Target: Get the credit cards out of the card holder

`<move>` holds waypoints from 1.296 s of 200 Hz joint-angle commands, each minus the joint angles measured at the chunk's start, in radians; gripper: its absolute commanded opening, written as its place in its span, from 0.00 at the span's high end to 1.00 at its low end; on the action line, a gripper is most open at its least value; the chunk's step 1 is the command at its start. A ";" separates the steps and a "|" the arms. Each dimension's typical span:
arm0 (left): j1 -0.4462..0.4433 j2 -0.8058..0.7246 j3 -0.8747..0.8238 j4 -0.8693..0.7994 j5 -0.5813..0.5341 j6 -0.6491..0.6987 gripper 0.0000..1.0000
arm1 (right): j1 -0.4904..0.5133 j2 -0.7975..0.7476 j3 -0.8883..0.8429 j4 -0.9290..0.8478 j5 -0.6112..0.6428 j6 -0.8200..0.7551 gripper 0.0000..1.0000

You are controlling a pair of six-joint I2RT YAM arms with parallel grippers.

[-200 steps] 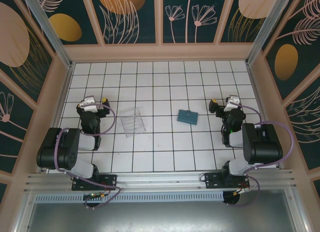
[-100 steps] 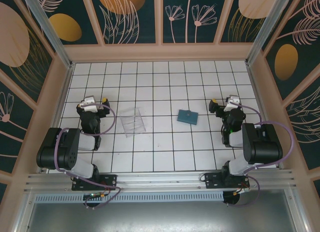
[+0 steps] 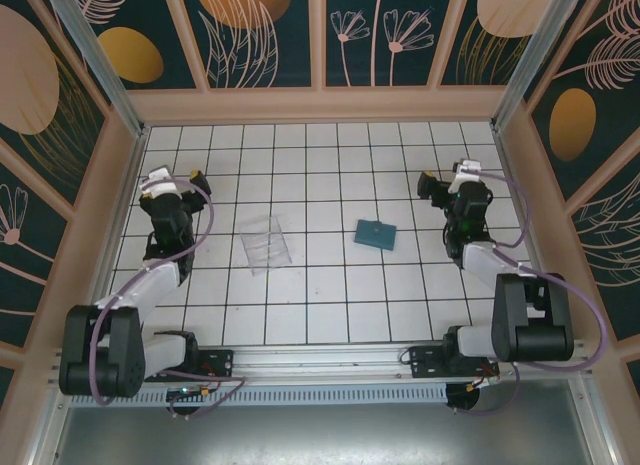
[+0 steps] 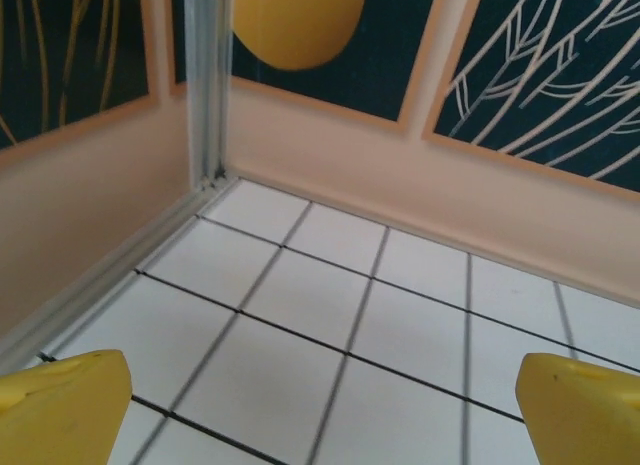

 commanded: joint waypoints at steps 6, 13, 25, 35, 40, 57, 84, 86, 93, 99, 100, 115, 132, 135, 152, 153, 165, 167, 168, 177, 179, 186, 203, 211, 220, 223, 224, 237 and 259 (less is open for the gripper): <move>-0.030 -0.023 0.132 -0.499 0.089 -0.201 0.03 | 0.035 -0.019 0.154 -0.373 -0.070 0.143 0.05; -0.039 -0.018 0.149 -0.557 0.144 -0.227 0.04 | 0.049 -0.014 0.180 -0.416 -0.106 0.175 0.06; -0.057 -0.011 0.174 -0.641 0.225 -0.281 0.04 | 0.084 -0.003 0.208 -0.469 -0.175 0.206 0.06; -0.069 -0.006 0.177 -0.682 0.314 -0.314 0.04 | 0.123 0.013 0.229 -0.498 -0.237 0.224 0.06; -0.072 -0.006 0.171 -0.692 0.361 -0.331 0.03 | 0.142 0.021 0.236 -0.509 -0.260 0.230 0.06; -0.081 -0.013 0.143 -0.722 0.474 -0.380 0.04 | 0.203 0.069 0.270 -0.552 -0.347 0.258 0.06; -0.087 -0.024 0.099 -0.760 0.607 -0.426 0.05 | 0.308 0.156 0.323 -0.587 -0.457 0.298 0.06; -0.087 -0.025 0.094 -0.759 0.619 -0.430 0.05 | 0.317 0.163 0.327 -0.588 -0.461 0.299 0.07; -0.088 -0.025 0.081 -0.749 0.653 -0.442 0.05 | 0.343 0.186 0.340 -0.594 -0.480 0.305 0.06; -0.090 -0.021 0.069 -0.742 0.680 -0.450 0.05 | 0.365 0.205 0.352 -0.595 -0.498 0.310 0.07; -0.090 -0.020 0.067 -0.740 0.683 -0.452 0.05 | 0.368 0.208 0.354 -0.595 -0.501 0.311 0.06; -0.096 -0.007 0.047 -0.720 0.716 -0.463 0.06 | 0.410 0.254 0.376 -0.585 -0.536 0.328 0.07; -0.100 0.013 0.030 -0.676 0.750 -0.467 0.07 | 0.445 0.299 0.394 -0.563 -0.573 0.354 0.07; -0.101 0.018 0.029 -0.666 0.757 -0.468 0.08 | 0.451 0.307 0.396 -0.557 -0.578 0.357 0.07; -0.102 0.044 0.025 -0.613 0.802 -0.478 0.09 | 0.477 0.344 0.415 -0.553 -0.592 0.369 0.07; -0.102 0.045 0.025 -0.610 0.804 -0.478 0.09 | 0.478 0.344 0.416 -0.554 -0.592 0.369 0.07; -0.105 0.063 0.026 -0.581 0.820 -0.485 0.10 | 0.489 0.363 0.425 -0.553 -0.595 0.375 0.07; -0.105 0.066 0.027 -0.577 0.820 -0.485 0.10 | 0.491 0.367 0.426 -0.553 -0.596 0.376 0.07; -0.106 0.068 0.027 -0.577 0.822 -0.485 0.10 | 0.492 0.368 0.427 -0.553 -0.596 0.377 0.07; -0.108 0.082 0.032 -0.568 0.823 -0.482 0.10 | 0.497 0.379 0.432 -0.548 -0.603 0.383 0.07; -0.108 0.085 0.034 -0.567 0.822 -0.480 0.11 | 0.499 0.382 0.433 -0.548 -0.604 0.384 0.07; -0.110 0.096 0.040 -0.564 0.825 -0.477 0.11 | 0.503 0.389 0.438 -0.546 -0.610 0.386 0.07; -0.114 0.121 0.057 -0.554 0.830 -0.468 0.11 | 0.504 0.410 0.448 -0.547 -0.621 0.389 0.07; -0.116 0.133 0.066 -0.548 0.831 -0.468 0.11 | 0.504 0.417 0.452 -0.548 -0.624 0.390 0.07; -0.119 0.146 0.076 -0.541 0.838 -0.470 0.11 | 0.504 0.424 0.455 -0.549 -0.626 0.394 0.08; -0.120 0.150 0.080 -0.538 0.841 -0.470 0.11 | 0.504 0.425 0.455 -0.549 -0.628 0.395 0.08; -0.121 0.152 0.080 -0.537 0.842 -0.470 0.11 | 0.504 0.425 0.455 -0.550 -0.628 0.395 0.08; -0.130 0.171 0.098 -0.532 0.853 -0.468 0.11 | 0.522 0.428 0.456 -0.549 -0.633 0.399 0.08; -0.148 0.196 0.124 -0.526 0.861 -0.474 0.12 | 0.525 0.432 0.454 -0.545 -0.640 0.405 0.08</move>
